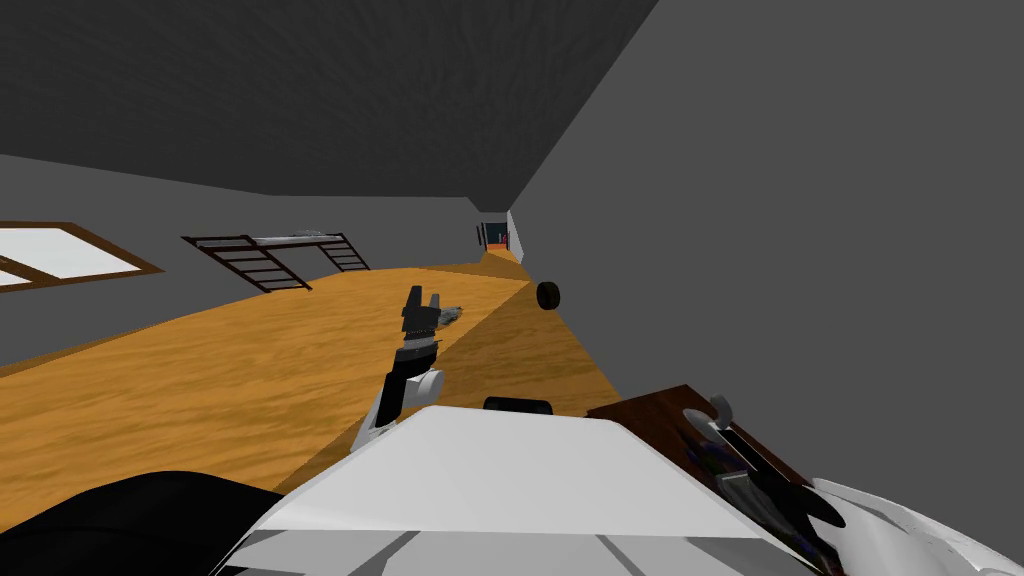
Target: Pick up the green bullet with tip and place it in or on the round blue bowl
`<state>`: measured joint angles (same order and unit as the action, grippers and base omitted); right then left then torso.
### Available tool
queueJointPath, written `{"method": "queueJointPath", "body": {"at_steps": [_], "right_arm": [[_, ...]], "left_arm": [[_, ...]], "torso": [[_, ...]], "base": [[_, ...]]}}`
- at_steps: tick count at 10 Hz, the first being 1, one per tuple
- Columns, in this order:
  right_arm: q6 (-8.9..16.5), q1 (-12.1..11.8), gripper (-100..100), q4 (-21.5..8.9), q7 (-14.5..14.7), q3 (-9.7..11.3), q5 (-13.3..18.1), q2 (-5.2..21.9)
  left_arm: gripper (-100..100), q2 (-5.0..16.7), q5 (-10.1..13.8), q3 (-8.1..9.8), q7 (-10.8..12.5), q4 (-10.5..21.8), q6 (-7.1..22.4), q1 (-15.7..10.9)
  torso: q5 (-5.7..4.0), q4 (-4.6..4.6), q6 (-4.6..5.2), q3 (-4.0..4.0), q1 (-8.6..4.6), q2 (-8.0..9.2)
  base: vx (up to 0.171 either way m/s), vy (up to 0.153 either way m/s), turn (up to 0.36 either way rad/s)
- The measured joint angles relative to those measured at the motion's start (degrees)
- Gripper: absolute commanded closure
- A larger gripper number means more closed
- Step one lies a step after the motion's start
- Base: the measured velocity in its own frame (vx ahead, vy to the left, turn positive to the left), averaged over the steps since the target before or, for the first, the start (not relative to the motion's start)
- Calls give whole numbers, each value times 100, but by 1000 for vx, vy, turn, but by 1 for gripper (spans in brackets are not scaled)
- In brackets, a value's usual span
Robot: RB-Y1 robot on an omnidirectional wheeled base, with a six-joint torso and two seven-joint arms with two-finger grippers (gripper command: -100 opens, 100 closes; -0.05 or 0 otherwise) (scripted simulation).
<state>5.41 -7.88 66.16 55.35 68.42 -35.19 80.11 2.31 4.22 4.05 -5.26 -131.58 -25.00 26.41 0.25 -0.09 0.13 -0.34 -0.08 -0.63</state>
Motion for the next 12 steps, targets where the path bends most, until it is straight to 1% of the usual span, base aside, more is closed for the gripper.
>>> {"method": "queueJointPath", "body": {"at_steps": [2,3,5,6,10,11,12], "right_arm": [[-15,-201,100,164,17,-1,-117,247],[-33,-399,100,199,30,-61,-138,332],[-116,-438,100,203,62,135,-315,506],[-120,-446,-100,201,66,147,-327,527],[-119,-445,-100,200,65,145,-326,527],[-119,-445,0,200,65,145,-326,527],[-119,-445,-100,200,65,145,-326,527]], "left_arm": [[0,0,0,0,0,0,0,0],[0,0,0,0,0,0,0,0],[0,0,0,0,0,0,0,0],[0,-1,0,-1,0,0,0,-1],[0,-1,0,-1,0,0,0,-2],[0,-1,0,-1,0,0,0,-2],[0,-1,0,-1,0,0,0,-2]], "torso": [[3,1,4,8,11,14],[2,1,8,8,1,16],[6,4,5,13,14,23],[1,7,0,19,26,35],[6,12,2,32,44,55],[6,12,2,32,45,56],[6,12,2,32,45,56]], "base": [[108,-86,13],[81,-70,-8],[67,-54,2],[7,-8,3],[0,0,0],[0,0,0],[20,18,301]]}}
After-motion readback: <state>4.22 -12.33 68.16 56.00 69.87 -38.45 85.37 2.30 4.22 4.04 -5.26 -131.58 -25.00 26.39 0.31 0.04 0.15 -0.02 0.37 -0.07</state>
